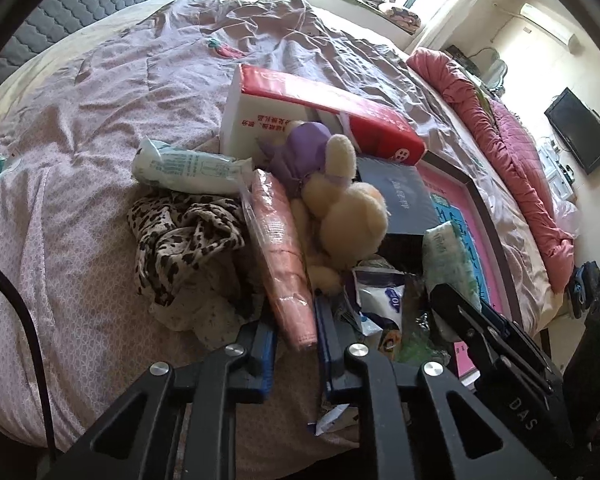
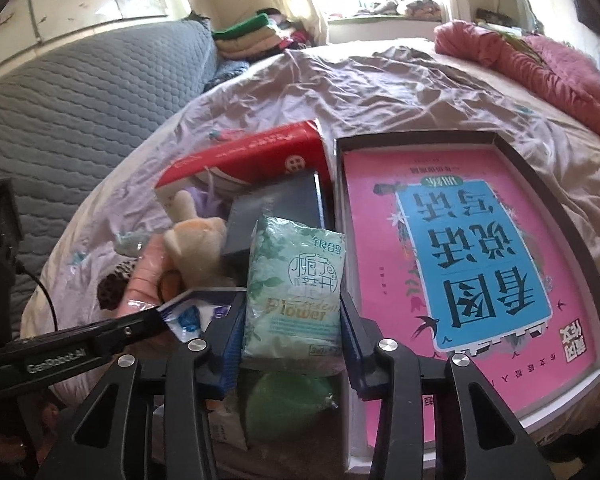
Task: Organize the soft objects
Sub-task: 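Grasp the pink wrapped pack with the left gripper while the right grasps the green Flower tissue pack, then carry the pink pack and green tissue pack onto the pink book in the tray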
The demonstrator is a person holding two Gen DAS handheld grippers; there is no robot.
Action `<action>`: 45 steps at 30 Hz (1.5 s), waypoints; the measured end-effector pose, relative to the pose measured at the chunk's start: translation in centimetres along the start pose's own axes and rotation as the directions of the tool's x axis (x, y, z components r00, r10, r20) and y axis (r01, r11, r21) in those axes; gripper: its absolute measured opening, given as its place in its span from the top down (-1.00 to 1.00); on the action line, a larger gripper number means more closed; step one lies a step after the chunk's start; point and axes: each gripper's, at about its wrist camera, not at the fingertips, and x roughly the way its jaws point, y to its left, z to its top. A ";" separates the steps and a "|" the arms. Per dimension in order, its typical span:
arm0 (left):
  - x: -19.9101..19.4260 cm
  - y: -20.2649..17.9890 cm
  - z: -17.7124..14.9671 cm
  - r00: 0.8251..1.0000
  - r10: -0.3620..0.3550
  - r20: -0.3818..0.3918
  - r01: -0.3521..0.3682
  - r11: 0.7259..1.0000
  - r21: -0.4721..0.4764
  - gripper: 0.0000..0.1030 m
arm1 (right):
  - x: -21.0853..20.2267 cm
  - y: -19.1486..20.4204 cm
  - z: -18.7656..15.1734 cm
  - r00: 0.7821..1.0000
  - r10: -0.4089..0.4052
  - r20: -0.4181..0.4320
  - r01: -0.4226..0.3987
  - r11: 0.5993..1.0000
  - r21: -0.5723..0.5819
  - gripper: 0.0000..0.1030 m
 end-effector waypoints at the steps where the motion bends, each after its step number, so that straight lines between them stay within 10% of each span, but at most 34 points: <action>1: 0.0 0.0 0.0 1.000 -0.003 0.002 0.003 1.000 0.003 0.69 | -0.1 0.1 -0.1 1.000 0.005 -0.002 -0.005 1.000 -0.006 0.17; 45: -6.2 -11.0 -2.7 0.988 -0.037 0.153 -0.008 0.958 0.287 0.73 | -7.1 -4.7 -0.1 0.988 0.019 0.153 -0.038 0.992 0.122 0.19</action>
